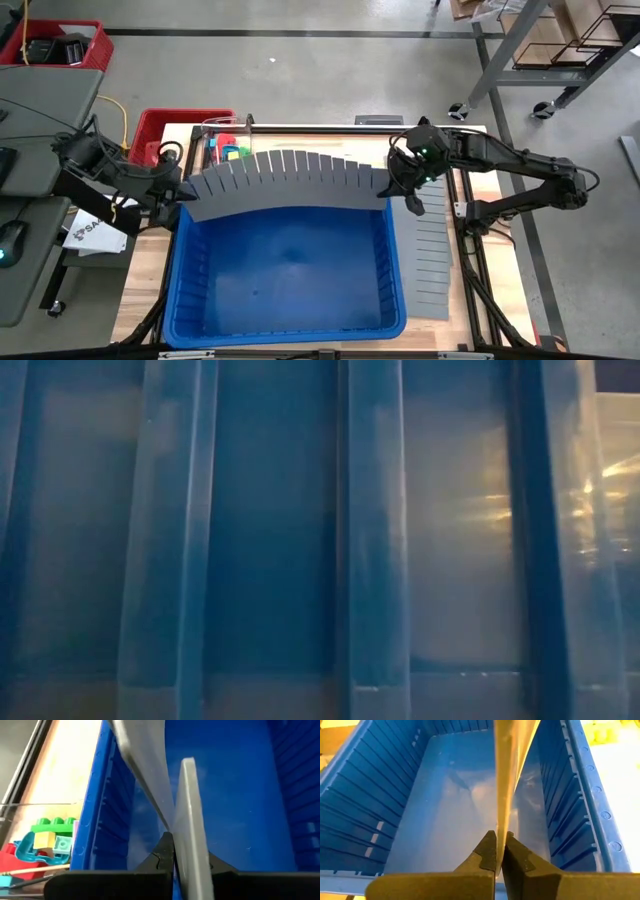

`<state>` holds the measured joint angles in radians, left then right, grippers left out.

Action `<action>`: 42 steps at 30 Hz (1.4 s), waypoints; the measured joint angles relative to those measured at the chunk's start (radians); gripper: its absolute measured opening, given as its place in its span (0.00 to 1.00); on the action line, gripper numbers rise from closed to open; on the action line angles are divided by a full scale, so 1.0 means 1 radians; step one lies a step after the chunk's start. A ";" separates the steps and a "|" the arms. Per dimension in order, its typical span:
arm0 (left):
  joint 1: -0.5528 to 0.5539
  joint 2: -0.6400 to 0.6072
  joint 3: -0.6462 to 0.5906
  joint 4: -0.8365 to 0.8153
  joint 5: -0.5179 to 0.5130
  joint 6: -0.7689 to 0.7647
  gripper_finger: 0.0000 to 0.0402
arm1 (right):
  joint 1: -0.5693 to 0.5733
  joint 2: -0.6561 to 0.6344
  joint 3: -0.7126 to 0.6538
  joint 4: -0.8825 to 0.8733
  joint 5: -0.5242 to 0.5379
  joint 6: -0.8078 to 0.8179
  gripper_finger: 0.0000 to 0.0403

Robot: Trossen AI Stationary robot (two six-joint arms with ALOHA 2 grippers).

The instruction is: Sort blocks

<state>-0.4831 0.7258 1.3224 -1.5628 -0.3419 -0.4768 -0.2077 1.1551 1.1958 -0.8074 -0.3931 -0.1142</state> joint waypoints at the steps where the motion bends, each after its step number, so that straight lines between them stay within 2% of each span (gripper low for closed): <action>1: 0.000 0.004 0.000 0.001 0.000 0.012 0.00 | 0.000 -0.003 0.000 0.000 0.000 0.006 0.00; 7: 0.000 -0.001 -0.031 0.000 -0.012 0.019 0.00 | 0.042 -0.004 0.000 0.003 -0.002 0.025 0.00; 13: 0.000 -0.034 -0.063 0.007 0.057 -0.055 0.00 | 0.117 -0.004 0.000 0.010 0.025 0.031 0.00; 18: 0.000 -0.058 -0.062 -0.003 0.032 -0.034 0.00 | 0.148 -0.004 0.000 0.019 0.057 0.029 0.00; 23: 0.000 -0.075 -0.067 -0.016 -0.059 -0.009 0.00 | 0.157 -0.006 0.000 0.025 0.058 0.027 0.00; 31: 0.000 -0.075 -0.067 0.001 0.055 -0.043 0.00 | 0.156 -0.005 0.000 0.022 0.072 0.032 0.00; 38: 0.000 -0.083 -0.067 -0.003 0.060 0.010 0.00 | 0.156 -0.005 0.000 0.023 0.085 0.057 0.00; 42: 0.000 -0.097 -0.067 -0.009 0.016 0.004 0.00 | 0.162 -0.013 0.000 0.029 0.083 0.064 0.00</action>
<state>-0.4828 0.6292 1.2552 -1.5720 -0.3264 -0.4729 -0.0456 1.1420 1.1954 -0.7780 -0.3096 -0.0506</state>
